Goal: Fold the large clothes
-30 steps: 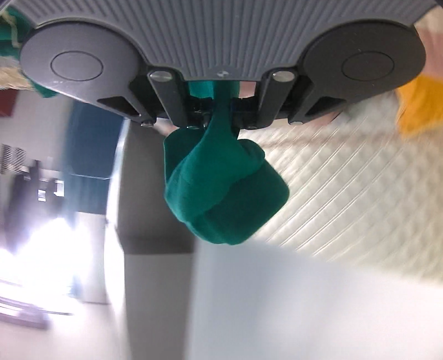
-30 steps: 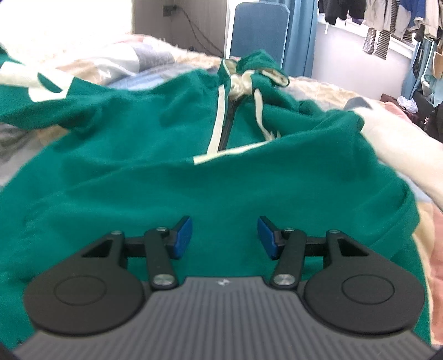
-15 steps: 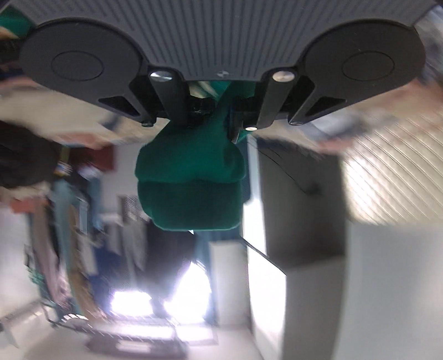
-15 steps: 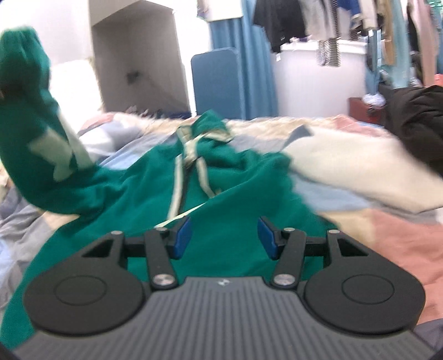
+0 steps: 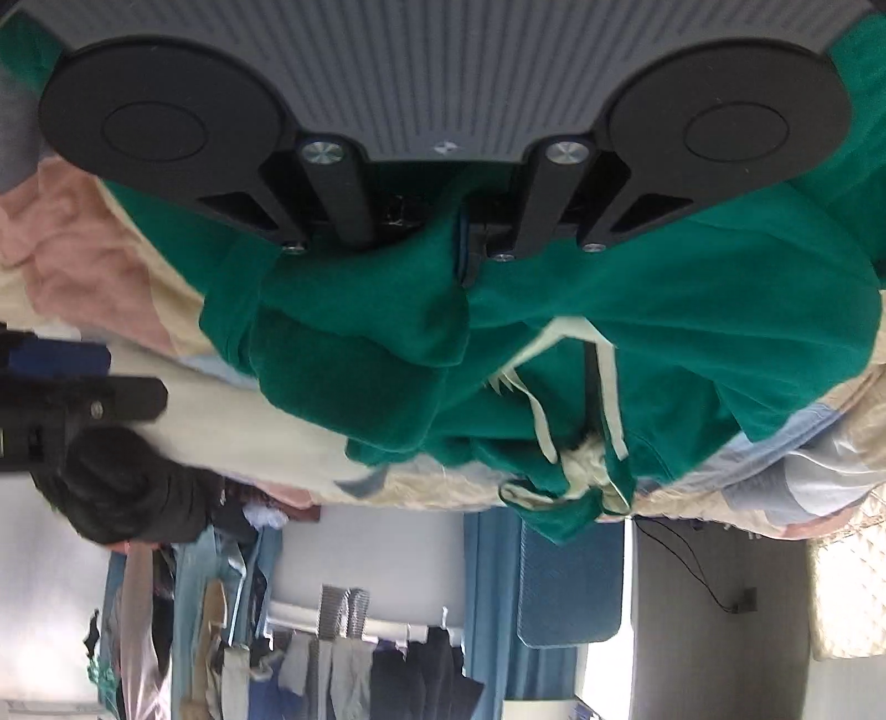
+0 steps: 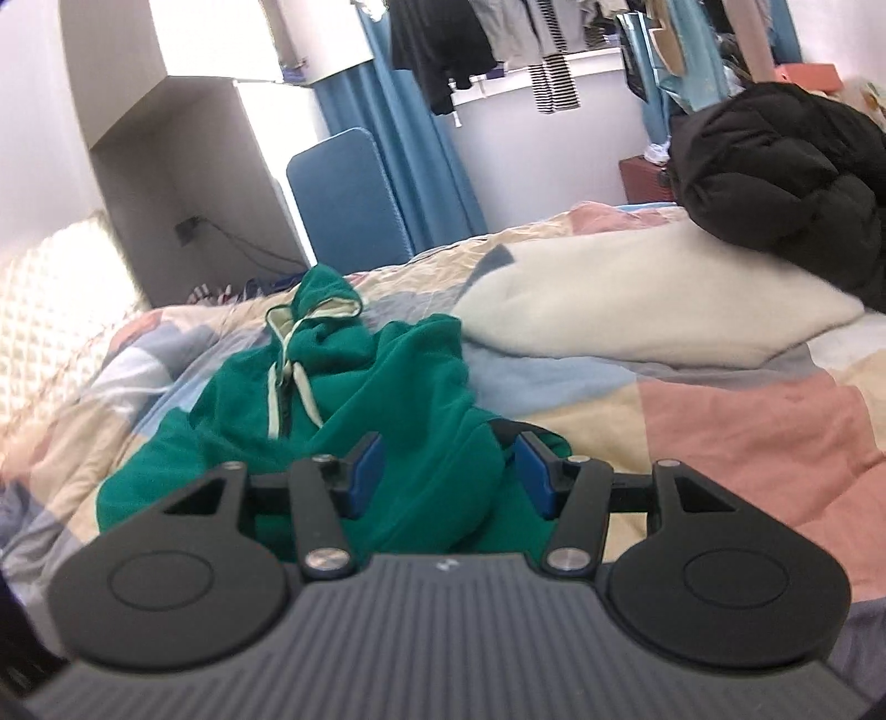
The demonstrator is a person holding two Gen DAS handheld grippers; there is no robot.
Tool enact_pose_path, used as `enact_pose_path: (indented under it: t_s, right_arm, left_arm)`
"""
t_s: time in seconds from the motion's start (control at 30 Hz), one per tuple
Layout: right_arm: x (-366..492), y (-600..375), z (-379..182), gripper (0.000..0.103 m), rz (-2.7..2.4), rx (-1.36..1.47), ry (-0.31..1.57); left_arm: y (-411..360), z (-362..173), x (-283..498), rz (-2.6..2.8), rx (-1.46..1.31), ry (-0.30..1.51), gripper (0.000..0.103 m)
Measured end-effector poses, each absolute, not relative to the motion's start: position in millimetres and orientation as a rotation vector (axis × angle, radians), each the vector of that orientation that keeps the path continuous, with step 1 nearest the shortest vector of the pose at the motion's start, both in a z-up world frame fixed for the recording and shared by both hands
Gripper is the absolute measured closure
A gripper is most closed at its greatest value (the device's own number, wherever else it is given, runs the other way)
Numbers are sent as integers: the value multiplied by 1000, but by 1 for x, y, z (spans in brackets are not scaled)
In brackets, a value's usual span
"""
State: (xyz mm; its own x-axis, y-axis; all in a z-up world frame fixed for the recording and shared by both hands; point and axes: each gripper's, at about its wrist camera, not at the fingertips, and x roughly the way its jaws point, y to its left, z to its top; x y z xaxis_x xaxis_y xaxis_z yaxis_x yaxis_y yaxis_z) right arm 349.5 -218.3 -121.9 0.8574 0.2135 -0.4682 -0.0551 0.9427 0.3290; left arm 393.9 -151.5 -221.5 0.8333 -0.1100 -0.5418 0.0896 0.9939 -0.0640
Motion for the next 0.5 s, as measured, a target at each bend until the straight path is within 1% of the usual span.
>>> enact_pose_path:
  t_s: [0.1,0.13,0.17,0.2,0.27,0.3,0.33,0.5]
  right_arm:
    - [350,-218,-125,48,151,309,534]
    - [351,-216,-125,48,152,303,536]
    - [350,-215,-126,48,153,299,538]
    - [350,-214,-126,48,155,297,540]
    - [350,-210,-126,48,156,292,547]
    - [350,-208,-127,48,161,287,549]
    - [349,-206,-126,48,166,284,550]
    - [346,-197,-121,48,183,266,550]
  left_arm:
    - [-144,-224,393,-128,-48,590,91]
    - [-141,-225,394,-139,-60,604,88]
    - [-129,-212,393,-148,-72,622,81]
    - [-124,-214,392,-165,-86,645,75]
    - [-108,-199,390,-197,-118,674,31]
    - [-99,-191,385,-206,-133,666,25]
    - [-94,-183,379,-222,-141,652,22]
    - [-52,-170,337,-313,-232,645,20]
